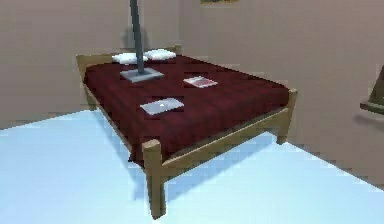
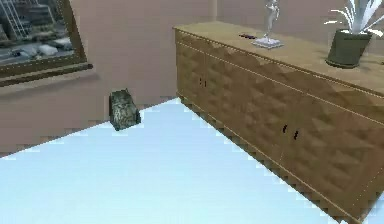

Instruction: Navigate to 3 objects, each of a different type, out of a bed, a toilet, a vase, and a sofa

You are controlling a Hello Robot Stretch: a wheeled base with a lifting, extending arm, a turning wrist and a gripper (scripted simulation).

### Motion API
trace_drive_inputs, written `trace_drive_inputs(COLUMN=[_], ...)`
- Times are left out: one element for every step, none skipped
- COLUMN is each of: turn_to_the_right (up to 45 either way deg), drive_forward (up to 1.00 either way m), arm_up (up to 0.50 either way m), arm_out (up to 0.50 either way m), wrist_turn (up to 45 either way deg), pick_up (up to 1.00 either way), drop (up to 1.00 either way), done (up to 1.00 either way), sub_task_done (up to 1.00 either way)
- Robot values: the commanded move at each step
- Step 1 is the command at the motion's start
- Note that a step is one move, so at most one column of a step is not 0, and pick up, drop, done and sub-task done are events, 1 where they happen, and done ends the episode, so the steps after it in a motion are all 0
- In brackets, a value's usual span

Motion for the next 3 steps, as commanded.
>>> trace_drive_inputs(turn_to_the_right=[-30.0, 0.0, 27.0], drive_forward=[0.00, 0.40, 0.00], arm_up=[0.00, 0.00, 0.00], arm_out=[0.00, 0.00, 0.00], wrist_turn=[0.0, 0.0, 0.0], pick_up=[0.00, 0.00, 0.00], drop=[0.00, 0.00, 0.00], done=[0.00, 0.00, 0.00], sub_task_done=[0.00, 0.00, 0.00])
